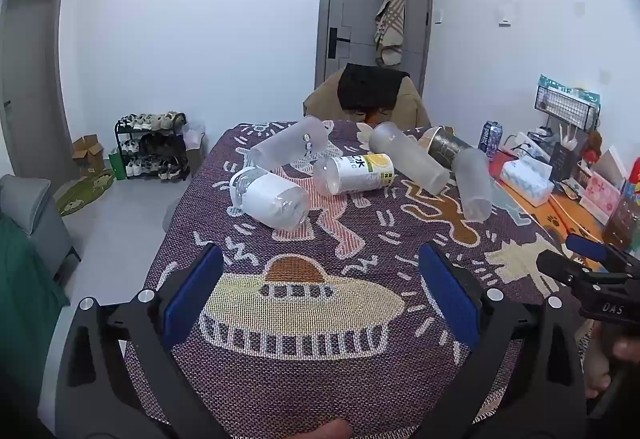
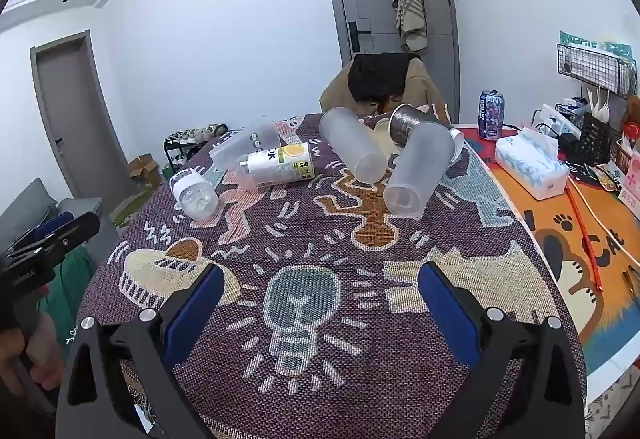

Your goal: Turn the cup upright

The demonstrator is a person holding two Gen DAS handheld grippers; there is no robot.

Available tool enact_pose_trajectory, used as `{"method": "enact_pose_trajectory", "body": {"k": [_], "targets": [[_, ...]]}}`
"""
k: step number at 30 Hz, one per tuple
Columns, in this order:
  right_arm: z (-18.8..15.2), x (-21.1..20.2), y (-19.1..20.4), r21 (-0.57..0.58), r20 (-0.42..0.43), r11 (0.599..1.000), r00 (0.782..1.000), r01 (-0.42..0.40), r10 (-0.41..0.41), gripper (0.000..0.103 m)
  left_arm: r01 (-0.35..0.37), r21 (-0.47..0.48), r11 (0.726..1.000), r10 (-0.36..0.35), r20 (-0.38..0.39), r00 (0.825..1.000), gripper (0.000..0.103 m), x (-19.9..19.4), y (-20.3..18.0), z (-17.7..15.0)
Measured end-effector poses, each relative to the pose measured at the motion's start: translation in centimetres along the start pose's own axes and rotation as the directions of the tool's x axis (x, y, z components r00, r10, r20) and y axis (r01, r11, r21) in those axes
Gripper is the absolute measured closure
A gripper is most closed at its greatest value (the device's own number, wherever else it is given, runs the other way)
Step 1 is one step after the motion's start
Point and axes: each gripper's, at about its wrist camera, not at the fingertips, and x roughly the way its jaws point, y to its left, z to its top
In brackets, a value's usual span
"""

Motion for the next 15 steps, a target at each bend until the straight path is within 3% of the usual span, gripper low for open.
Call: {"method": "enact_pose_trajectory", "body": {"k": [15], "targets": [[0.20, 0.34, 0.21, -0.006, -0.002, 1.000, 1.000, 0.001, -0.001, 0.008, 0.007, -0.010, 1.000, -0.007, -0.007, 1.000, 0.006, -0.70, -0.47, 0.46]]}}
